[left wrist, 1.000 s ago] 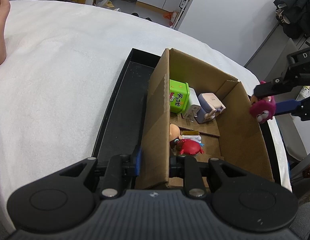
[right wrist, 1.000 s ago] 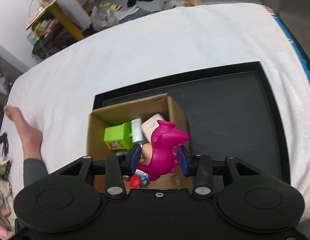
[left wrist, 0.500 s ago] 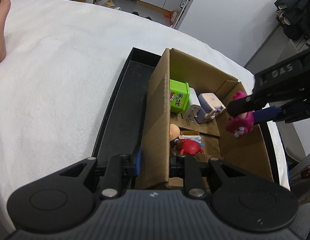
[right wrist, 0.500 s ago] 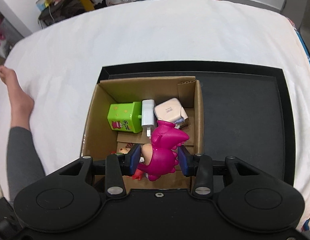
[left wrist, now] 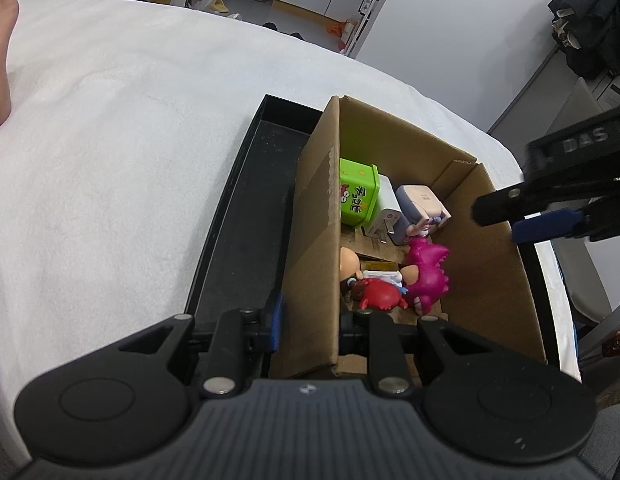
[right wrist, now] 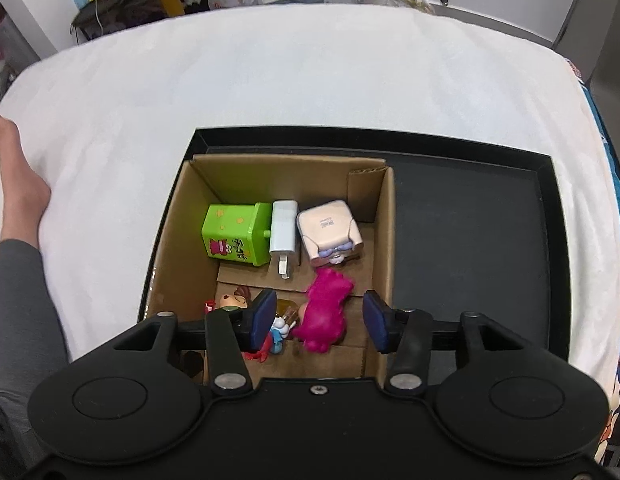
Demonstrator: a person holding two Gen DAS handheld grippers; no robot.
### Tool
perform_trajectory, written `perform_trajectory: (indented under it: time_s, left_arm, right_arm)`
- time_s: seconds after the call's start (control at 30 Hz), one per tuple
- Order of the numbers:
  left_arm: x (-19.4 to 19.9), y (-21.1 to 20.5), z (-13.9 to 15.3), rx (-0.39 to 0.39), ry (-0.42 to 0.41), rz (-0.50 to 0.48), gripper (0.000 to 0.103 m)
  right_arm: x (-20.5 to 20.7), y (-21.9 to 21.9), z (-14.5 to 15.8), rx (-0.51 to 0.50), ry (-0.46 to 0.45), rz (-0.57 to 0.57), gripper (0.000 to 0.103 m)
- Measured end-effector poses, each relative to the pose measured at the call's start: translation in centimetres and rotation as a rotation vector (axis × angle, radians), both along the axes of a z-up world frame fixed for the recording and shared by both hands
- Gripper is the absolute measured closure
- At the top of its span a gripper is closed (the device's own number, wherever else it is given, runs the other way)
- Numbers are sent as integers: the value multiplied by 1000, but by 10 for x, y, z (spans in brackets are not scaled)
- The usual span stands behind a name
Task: Organize rigid objects
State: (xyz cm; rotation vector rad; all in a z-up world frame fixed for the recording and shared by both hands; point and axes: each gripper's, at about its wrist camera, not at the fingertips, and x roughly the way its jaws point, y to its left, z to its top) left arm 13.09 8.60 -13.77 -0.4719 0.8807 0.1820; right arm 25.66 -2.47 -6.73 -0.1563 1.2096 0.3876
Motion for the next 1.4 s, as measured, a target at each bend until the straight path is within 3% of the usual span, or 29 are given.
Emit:
perform_trajectory:
  time_s: [0.13,0.37,0.5,0.57,0.77,0.87,1.0,1.07,1.23,1.33,1.4]
  left_arm:
    - [1,-1,0,-2,13,-7,81]
    - [0,-9,12,20,51,-7,78]
    - [-5,0,25,-35,56,35,74]
    - [-8,0,38,-45,44,35,61]
    - [-12,-25,74,20,27,-38,31]
    - [-16,-42,85,85,19,-93,25]
    - [-24,-56,93,188,35,-112,24]
    - [-27,-58,96,155,38,-112,24]
    - [-33,-62,109,147,45,-102,22]
    - [-37,-58,116,30,42,-84,22]
    - [-41,-62,124,49,36,-71,21]
  right_arm:
    - [-2,-13,11,34,-4,-23,53]
    - [-8,-33,19,86,-7,-45,40]
    - [-14,-48,20,120,-9,-71,32]
    - [-19,-56,23,134,-19,-78,24]
    - [-31,-82,30,168,-36,-111,12]
    - [-38,-95,34,188,-46,-128,9]
    - [-46,-115,39,218,-65,-156,6]
    - [-52,-123,43,240,-81,-145,0]
    - [-62,-147,50,288,-87,-172,0]
    - [-69,-159,54,299,-94,-186,0]
    - [-74,-167,55,298,-101,-198,0]
